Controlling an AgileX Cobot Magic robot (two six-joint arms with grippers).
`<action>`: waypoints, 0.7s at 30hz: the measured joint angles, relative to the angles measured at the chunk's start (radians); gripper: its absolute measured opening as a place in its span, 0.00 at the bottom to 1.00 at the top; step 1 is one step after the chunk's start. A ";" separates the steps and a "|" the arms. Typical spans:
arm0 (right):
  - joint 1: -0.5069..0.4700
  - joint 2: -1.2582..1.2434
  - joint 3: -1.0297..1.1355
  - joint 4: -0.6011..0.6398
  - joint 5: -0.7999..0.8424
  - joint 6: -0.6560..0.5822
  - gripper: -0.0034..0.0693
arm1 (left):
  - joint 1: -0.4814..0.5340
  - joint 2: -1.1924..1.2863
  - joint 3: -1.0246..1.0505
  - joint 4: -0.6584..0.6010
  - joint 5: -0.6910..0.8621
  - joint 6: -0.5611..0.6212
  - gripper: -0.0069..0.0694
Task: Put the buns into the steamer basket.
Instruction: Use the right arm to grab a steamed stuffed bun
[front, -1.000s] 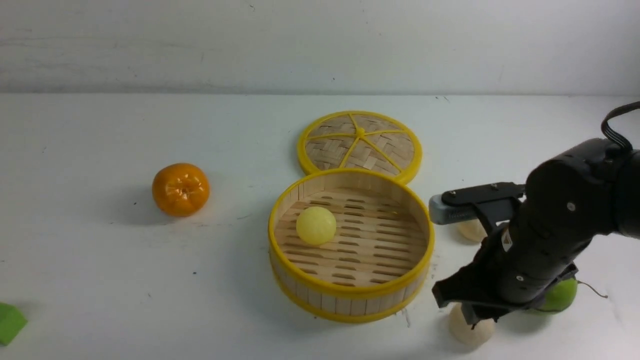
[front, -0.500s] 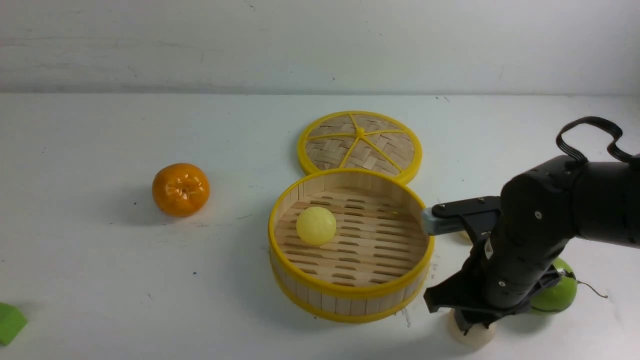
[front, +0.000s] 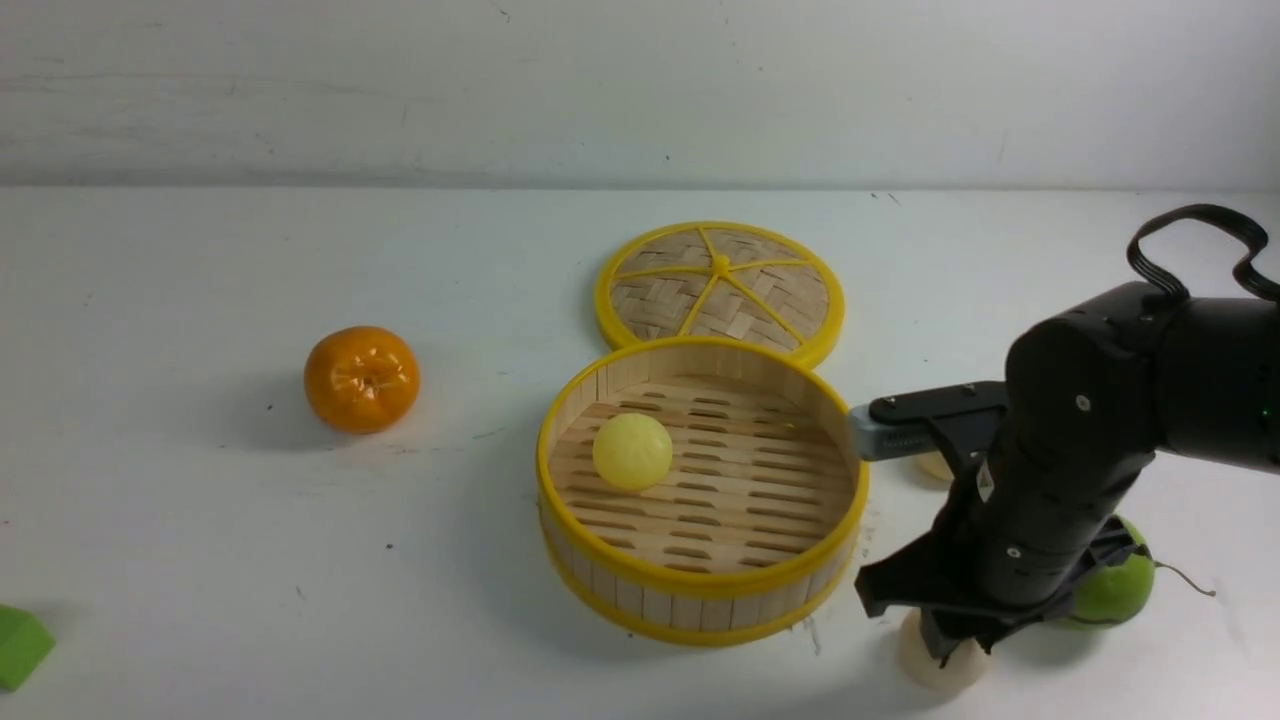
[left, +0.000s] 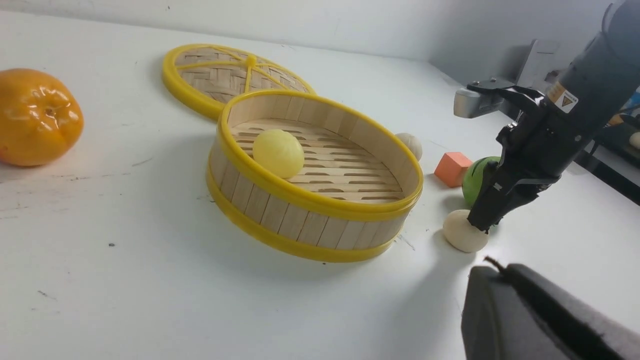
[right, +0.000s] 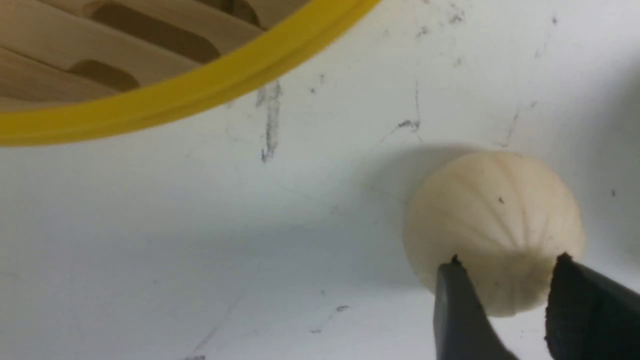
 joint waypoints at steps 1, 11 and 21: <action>0.000 0.000 0.000 0.000 -0.008 0.000 0.41 | 0.000 0.000 0.000 0.000 0.000 0.000 0.07; -0.007 0.020 0.000 0.000 -0.064 0.012 0.41 | 0.000 0.000 0.000 -0.001 0.000 0.000 0.07; -0.031 0.031 0.000 0.004 -0.067 0.017 0.41 | 0.000 0.000 0.000 -0.001 0.000 0.000 0.07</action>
